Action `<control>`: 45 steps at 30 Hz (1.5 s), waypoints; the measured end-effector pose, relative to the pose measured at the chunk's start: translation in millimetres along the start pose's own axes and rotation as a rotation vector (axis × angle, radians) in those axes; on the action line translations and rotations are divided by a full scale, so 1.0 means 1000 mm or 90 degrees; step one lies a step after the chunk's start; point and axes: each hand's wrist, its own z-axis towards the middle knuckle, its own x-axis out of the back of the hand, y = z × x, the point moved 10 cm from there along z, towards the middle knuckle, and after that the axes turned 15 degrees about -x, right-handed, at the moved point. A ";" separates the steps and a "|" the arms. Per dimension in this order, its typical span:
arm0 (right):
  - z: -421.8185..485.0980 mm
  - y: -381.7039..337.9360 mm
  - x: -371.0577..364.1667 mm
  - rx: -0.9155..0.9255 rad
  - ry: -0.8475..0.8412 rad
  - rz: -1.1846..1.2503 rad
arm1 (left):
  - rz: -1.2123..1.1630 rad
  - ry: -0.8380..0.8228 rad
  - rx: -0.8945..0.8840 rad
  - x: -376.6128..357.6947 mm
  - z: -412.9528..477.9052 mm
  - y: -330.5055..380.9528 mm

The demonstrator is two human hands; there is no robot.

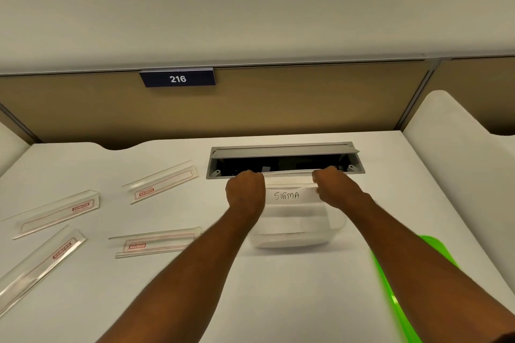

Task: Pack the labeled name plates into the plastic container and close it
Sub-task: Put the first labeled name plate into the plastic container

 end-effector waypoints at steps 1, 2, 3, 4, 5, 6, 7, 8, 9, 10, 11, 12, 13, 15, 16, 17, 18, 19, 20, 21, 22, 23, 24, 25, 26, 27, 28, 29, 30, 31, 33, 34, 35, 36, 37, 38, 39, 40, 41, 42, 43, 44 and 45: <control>0.001 0.000 0.000 -0.002 -0.001 0.003 | 0.000 0.001 0.000 -0.002 0.001 0.000; 0.002 0.001 0.000 -0.005 0.000 0.008 | -0.002 0.002 0.000 -0.003 0.001 0.000; 0.002 0.001 0.000 -0.010 0.001 0.015 | -0.003 0.002 0.000 -0.004 0.001 0.001; 0.003 0.002 0.000 -0.015 0.002 0.024 | -0.001 0.000 0.000 -0.005 0.001 0.002; 0.003 0.003 0.000 -0.020 0.003 0.032 | 0.003 -0.004 0.000 -0.006 0.001 0.003; 0.004 0.004 0.000 -0.026 0.004 0.042 | 0.009 -0.006 0.000 -0.007 0.001 0.004; 0.004 0.005 0.000 -0.032 0.005 0.052 | 0.013 -0.009 0.002 -0.009 0.001 0.005; 0.003 0.005 -0.001 -0.035 0.004 0.061 | 0.016 -0.012 0.006 -0.011 0.000 0.006; 0.003 0.006 -0.002 -0.039 0.000 0.071 | 0.017 -0.016 0.012 -0.013 0.000 0.007; 0.003 0.007 -0.004 -0.042 -0.004 0.081 | 0.019 -0.019 0.019 -0.016 -0.001 0.008; 0.003 0.008 -0.006 -0.045 -0.007 0.091 | 0.021 -0.020 0.028 -0.018 -0.002 0.010; 0.003 0.009 -0.007 -0.049 -0.008 0.098 | 0.024 -0.021 0.037 -0.019 -0.003 0.011; 0.003 0.010 -0.007 -0.052 -0.009 0.106 | 0.028 -0.022 0.044 -0.021 -0.003 0.011; 0.003 0.013 -0.008 -0.055 -0.011 0.117 | 0.041 -0.031 0.047 -0.023 -0.004 0.013; 0.003 0.013 -0.008 -0.054 -0.010 0.119 | 0.055 -0.037 0.045 -0.024 -0.004 0.014; 0.003 0.013 -0.007 -0.053 -0.007 0.118 | 0.075 -0.045 0.042 -0.025 -0.003 0.015; 0.002 0.012 -0.007 -0.050 -0.002 0.118 | 0.099 -0.053 0.036 -0.027 -0.003 0.016; 0.002 0.012 -0.008 -0.047 0.003 0.118 | 0.121 -0.060 0.028 -0.029 -0.003 0.017; 0.001 0.012 -0.008 -0.046 0.009 0.117 | 0.139 -0.063 0.017 -0.031 -0.003 0.019; 0.001 0.012 -0.009 -0.047 0.015 0.114 | 0.153 -0.064 0.006 -0.033 -0.002 0.021; 0.000 0.012 -0.010 -0.047 0.021 0.110 | 0.161 -0.067 -0.004 -0.036 -0.002 0.022; -0.001 0.012 -0.010 -0.048 0.026 0.105 | 0.162 -0.069 -0.014 -0.038 -0.001 0.023; -0.001 0.011 -0.011 -0.047 0.031 0.099 | 0.161 -0.070 -0.024 -0.039 0.001 0.023; -0.001 0.010 -0.011 -0.044 0.036 0.092 | 0.159 -0.068 -0.035 -0.040 0.002 0.024; -0.001 0.009 -0.011 -0.041 0.043 0.086 | 0.156 -0.067 -0.048 -0.040 0.003 0.025; 0.000 0.008 -0.011 -0.037 0.047 0.080 | 0.153 -0.065 -0.063 -0.041 0.005 0.026; 0.000 0.008 -0.011 -0.034 0.050 0.072 | 0.149 -0.061 -0.079 -0.041 0.006 0.027; 0.001 0.008 -0.013 -0.031 0.050 0.062 | 0.143 -0.057 -0.094 -0.042 0.007 0.028; 0.002 0.007 -0.015 -0.028 0.047 0.051 | 0.136 -0.052 -0.107 -0.043 0.009 0.029; 0.002 0.007 -0.018 -0.026 0.043 0.039 | 0.130 -0.046 -0.118 -0.044 0.010 0.029; 0.003 0.005 -0.022 -0.024 0.039 0.015 | 0.123 -0.034 -0.130 -0.046 0.011 0.028; 0.004 0.005 -0.022 -0.024 0.041 0.006 | 0.121 -0.028 -0.131 -0.045 0.012 0.028; 0.004 0.004 -0.023 -0.024 0.043 -0.004 | 0.117 -0.024 -0.131 -0.046 0.013 0.028; 0.006 0.003 -0.023 -0.024 0.045 -0.016 | 0.112 -0.021 -0.130 -0.045 0.014 0.027; 0.007 0.003 -0.023 -0.024 0.048 -0.032 | 0.109 -0.015 -0.130 -0.045 0.014 0.028; 0.007 0.002 -0.024 -0.024 0.053 -0.050 | 0.106 -0.010 -0.130 -0.044 0.015 0.028; 0.008 0.002 -0.023 -0.024 0.059 -0.067 | 0.105 -0.007 -0.131 -0.044 0.016 0.029; 0.008 0.001 -0.023 -0.025 0.065 -0.082 | 0.105 -0.008 -0.132 -0.044 0.016 0.029; 0.008 0.001 -0.023 -0.027 0.072 -0.098 | 0.107 -0.010 -0.132 -0.045 0.017 0.029; 0.007 0.000 -0.023 -0.029 0.079 -0.114 | 0.109 -0.013 -0.133 -0.046 0.017 0.029; 0.007 -0.001 -0.024 -0.031 0.084 -0.128 | 0.113 -0.016 -0.133 -0.047 0.017 0.030; 0.006 -0.001 -0.026 -0.032 0.086 -0.140 | 0.117 -0.017 -0.134 -0.047 0.017 0.030; 0.006 -0.002 -0.027 -0.033 0.086 -0.146 | 0.119 -0.017 -0.135 -0.047 0.016 0.030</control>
